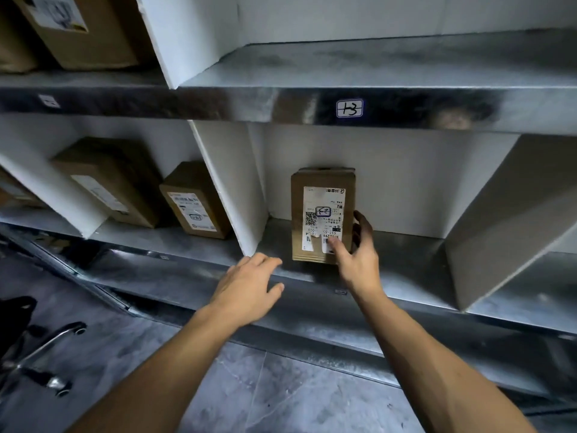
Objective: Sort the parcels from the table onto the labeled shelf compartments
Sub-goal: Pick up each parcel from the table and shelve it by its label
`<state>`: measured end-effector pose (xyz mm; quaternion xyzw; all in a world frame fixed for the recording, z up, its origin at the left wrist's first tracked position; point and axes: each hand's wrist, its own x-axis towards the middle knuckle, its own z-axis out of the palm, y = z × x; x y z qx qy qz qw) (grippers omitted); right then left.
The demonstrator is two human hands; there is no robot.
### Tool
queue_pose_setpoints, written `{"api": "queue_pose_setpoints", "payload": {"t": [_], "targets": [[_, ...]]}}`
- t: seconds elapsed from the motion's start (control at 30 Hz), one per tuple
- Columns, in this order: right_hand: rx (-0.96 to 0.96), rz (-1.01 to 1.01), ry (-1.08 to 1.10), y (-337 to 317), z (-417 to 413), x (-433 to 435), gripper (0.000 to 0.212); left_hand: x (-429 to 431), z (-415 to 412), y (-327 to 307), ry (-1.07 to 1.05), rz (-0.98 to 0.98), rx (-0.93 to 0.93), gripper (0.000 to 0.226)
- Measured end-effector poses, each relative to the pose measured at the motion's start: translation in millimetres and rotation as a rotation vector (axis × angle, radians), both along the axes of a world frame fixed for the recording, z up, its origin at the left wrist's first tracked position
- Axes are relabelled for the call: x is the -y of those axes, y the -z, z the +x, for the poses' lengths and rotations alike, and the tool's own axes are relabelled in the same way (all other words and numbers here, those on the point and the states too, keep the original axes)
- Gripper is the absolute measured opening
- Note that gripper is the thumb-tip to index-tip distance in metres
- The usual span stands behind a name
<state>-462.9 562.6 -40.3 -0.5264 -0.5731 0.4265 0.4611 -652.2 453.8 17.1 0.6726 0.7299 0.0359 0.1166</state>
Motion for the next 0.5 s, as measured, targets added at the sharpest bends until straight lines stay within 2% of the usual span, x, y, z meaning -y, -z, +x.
{"api": "queue_pose_setpoints", "payload": {"t": [0.23, 0.5], "targets": [[-0.018, -0.04, -0.022, 20.3, -19.2, -25.8, 0.073, -22.0, -17.6, 17.5, -0.046, -0.047, 0.071, 0.051], [-0.025, -0.111, -0.039, 32.1, -29.8, -47.5, 0.077, -43.4, -19.5, 26.5, -0.029, -0.014, 0.148, 0.049]]}}
